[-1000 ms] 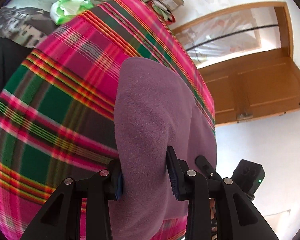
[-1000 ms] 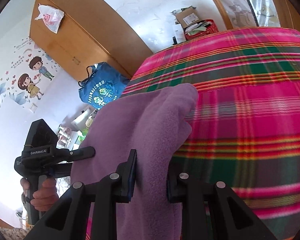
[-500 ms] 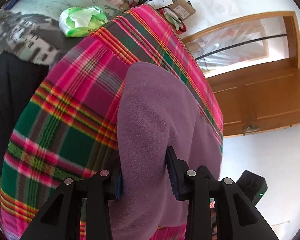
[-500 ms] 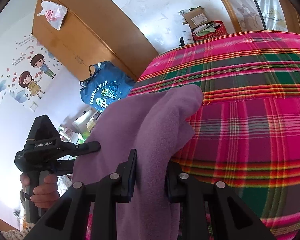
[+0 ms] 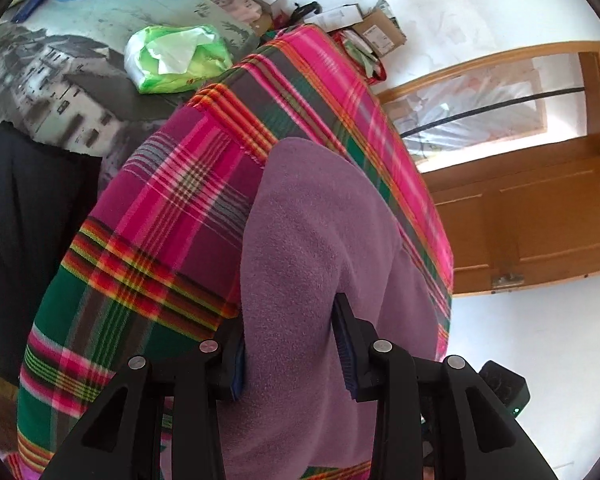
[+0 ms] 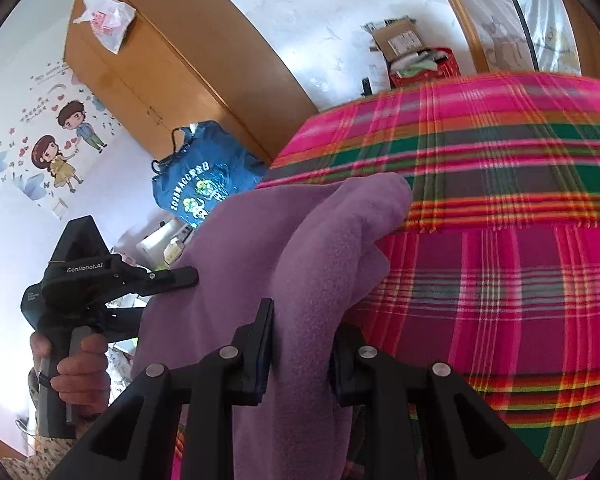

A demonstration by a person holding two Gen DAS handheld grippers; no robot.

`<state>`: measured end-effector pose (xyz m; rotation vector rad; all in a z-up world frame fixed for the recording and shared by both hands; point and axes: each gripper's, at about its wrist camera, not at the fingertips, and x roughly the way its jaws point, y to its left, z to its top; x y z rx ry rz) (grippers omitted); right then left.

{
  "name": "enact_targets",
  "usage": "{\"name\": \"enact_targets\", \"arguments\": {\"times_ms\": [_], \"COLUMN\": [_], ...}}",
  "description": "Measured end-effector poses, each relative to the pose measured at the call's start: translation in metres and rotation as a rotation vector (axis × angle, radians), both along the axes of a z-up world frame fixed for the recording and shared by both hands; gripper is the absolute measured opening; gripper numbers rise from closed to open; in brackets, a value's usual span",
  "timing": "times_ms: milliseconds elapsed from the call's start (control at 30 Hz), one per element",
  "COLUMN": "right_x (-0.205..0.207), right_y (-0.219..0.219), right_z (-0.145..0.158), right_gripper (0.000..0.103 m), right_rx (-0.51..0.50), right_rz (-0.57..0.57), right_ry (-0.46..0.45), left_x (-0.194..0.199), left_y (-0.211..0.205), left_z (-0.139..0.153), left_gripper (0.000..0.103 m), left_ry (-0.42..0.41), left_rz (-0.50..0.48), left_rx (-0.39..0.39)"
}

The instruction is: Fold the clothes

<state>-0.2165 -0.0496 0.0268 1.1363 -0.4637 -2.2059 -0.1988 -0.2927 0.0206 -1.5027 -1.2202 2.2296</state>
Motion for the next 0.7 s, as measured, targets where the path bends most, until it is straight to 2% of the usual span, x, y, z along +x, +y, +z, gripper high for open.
{"name": "enact_targets", "arguments": {"times_ms": [233, 400, 467, 700], "right_x": [-0.007, -0.008, -0.008, -0.002], "right_y": [0.003, 0.007, 0.014, 0.033], "right_z": [-0.009, -0.013, -0.014, -0.009], "right_gripper": [0.030, 0.037, 0.039, 0.042], "right_rx": [0.022, 0.058, 0.048, 0.052], "right_rz": [-0.011, -0.019, -0.022, -0.043], "right_ry": [-0.021, -0.034, -0.045, -0.056], "left_x": [0.002, 0.005, 0.006, 0.031], "left_y": [-0.002, -0.004, -0.005, -0.005], "left_z": [-0.007, -0.009, -0.010, -0.008], "left_gripper": [0.038, 0.049, 0.050, 0.052], "left_ry": [0.009, 0.013, 0.014, 0.021], "left_rz": [0.011, 0.027, 0.033, 0.069], "left_rx": [-0.001, -0.013, -0.017, -0.104]}}
